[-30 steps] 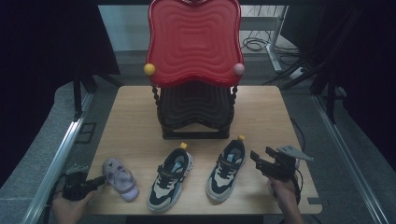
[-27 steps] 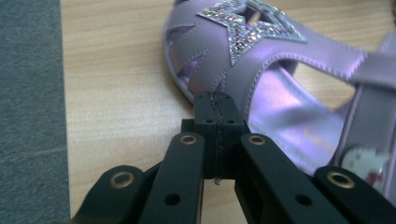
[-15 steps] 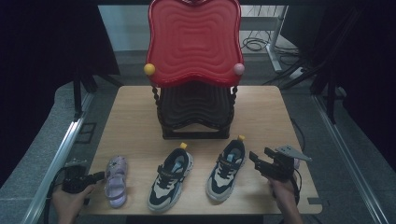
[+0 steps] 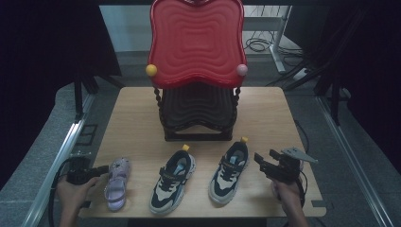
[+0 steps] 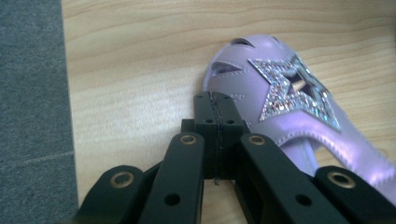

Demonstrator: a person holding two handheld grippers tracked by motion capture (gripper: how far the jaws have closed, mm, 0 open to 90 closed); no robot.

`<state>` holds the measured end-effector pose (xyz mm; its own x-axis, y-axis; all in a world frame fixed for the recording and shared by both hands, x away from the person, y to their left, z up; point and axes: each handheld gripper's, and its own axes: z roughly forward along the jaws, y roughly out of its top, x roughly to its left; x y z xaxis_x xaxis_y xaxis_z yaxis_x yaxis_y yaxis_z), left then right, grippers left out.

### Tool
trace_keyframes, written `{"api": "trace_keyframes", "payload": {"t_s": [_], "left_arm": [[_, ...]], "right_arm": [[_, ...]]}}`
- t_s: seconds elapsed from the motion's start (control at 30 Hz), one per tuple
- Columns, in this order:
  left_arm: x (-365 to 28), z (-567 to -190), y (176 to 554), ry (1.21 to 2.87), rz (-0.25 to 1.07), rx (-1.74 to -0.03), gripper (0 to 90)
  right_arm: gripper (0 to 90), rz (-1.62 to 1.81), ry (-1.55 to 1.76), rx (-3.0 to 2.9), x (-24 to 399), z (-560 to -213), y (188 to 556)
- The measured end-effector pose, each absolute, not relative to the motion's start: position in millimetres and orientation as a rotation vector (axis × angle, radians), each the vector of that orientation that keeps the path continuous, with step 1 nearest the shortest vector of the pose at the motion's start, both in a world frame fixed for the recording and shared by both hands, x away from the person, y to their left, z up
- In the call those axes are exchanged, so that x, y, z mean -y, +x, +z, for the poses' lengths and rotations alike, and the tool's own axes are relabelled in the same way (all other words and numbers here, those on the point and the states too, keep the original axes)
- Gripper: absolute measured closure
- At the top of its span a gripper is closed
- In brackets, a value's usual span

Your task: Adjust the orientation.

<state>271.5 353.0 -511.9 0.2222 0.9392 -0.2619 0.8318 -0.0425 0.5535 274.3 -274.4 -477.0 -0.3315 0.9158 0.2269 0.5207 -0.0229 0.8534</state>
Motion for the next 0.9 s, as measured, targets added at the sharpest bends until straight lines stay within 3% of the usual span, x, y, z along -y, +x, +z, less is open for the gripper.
{"api": "trace_keyframes", "payload": {"t_s": [0.4, 0.5, 0.6, 0.77, 0.9], "left_arm": [[-345.3, -509.0, 287.7, 1.944, 0.225, -1.618, 89.2], [-342.5, -497.7, 280.5, 1.907, 0.322, -1.597, 76.6], [-329.2, -472.8, 269.8, 1.897, 0.477, -1.464, 62.6], [-301.2, -450.4, 264.0, 1.867, 0.460, -1.295, 48.3], [-286.1, -446.0, 265.1, 1.828, 0.415, -1.217, 45.2]], "right_arm": [[30.6, 1.305, 1.502, -1.849, 275.7, -476.9, 274.0], [30.6, 1.317, 1.501, -1.846, 276.6, -476.1, 273.0], [30.8, 1.361, 1.493, -1.840, 279.4, -474.0, 272.5], [30.6, 1.353, 1.469, -1.840, 282.2, -473.7, 273.4], [30.4, 1.387, 1.449, -1.848, 286.6, -470.9, 275.1]]}}
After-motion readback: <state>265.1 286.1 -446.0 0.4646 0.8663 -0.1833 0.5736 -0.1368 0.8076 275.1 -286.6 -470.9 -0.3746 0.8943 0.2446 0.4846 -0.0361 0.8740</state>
